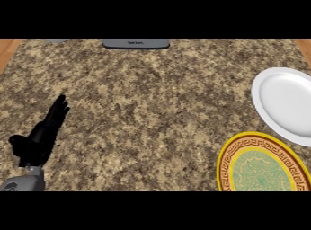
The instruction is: Pick the bell pepper from the plate and place it in the plate
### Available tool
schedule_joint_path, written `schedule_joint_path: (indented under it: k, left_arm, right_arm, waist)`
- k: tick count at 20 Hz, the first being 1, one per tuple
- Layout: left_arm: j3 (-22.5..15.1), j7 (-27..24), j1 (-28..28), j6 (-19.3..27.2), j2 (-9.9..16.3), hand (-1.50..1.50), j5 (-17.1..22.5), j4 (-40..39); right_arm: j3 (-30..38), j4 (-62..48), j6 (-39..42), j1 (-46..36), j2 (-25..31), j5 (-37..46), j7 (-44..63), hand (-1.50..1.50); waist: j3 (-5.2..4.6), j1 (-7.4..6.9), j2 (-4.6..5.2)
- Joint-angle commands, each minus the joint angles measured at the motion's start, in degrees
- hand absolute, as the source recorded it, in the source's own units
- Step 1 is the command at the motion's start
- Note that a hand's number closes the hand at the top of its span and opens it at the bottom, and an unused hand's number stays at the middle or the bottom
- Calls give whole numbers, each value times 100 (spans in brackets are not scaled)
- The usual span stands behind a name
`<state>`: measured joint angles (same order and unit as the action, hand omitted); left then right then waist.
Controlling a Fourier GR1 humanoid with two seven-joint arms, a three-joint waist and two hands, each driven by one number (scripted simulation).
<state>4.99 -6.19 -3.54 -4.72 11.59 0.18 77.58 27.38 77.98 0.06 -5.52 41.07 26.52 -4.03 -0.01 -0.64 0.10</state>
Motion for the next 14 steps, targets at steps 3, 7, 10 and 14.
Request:
schedule_joint_path:
  k: [3, 7, 10, 14]
  left_arm:
    - [99, -392, 158, -302, 55, 0, 100, -262]
    - [82, -169, -103, -38, 8, 0, -118, -249]
    - [22, -143, -87, 19, -69, 0, -133, -166]
    - [107, -196, -93, -63, -13, 0, -104, -266]
  right_arm:
    - [-796, -513, -284, -1053, -470, 536, 428, 150]
    - [-945, -1886, -676, -1762, -646, 824, 14, 150]
    - [-416, -2108, -1291, -1868, -1189, 331, -13, 150]
    - [-599, -3235, -1586, -2704, -1086, 780, 399, -150]
  waist:
    - [0, -3, -1]
    - [4, -14, 8]
    - [11, -40, 19]
    - [4, -42, 19]
